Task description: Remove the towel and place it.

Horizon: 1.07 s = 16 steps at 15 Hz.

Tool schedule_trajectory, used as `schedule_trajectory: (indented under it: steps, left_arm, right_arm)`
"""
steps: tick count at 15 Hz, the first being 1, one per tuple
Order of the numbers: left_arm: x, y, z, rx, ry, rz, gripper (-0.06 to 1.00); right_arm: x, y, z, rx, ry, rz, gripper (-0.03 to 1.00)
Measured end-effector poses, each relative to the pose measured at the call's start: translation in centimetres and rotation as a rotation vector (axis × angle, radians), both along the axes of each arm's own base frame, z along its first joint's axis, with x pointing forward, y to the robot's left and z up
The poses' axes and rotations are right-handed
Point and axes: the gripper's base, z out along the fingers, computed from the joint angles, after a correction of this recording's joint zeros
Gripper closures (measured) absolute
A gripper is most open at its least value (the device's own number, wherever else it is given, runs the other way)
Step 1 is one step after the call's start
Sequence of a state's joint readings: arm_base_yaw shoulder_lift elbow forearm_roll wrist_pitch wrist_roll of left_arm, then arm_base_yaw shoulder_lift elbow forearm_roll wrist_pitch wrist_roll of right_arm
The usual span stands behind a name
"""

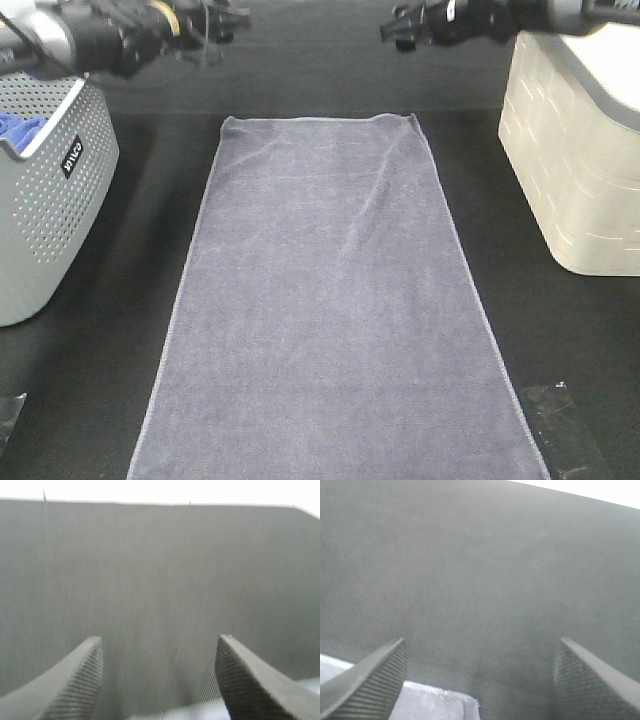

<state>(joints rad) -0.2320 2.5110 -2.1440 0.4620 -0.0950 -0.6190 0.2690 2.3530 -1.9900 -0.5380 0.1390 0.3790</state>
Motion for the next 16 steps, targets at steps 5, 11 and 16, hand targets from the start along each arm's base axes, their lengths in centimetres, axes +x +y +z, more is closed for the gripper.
schedule_trajectory:
  steps: [5,11,16]
  left_arm:
    - [-3.6,-1.4,7.4,0.164,0.177,0.100,0.32]
    - [-12.0,-2.4,14.9,0.465,0.515,0.162,0.32]
    - [-16.7,-0.8,19.3,0.475,0.604,0.173,0.32]
  right_arm:
    - [-4.2,0.3,8.1,0.018,0.104,-0.116,0.20]
    - [-11.6,-0.9,13.1,0.002,0.539,-0.122,0.20]
    - [-14.5,-1.0,14.0,-0.014,0.700,-0.049,0.20]
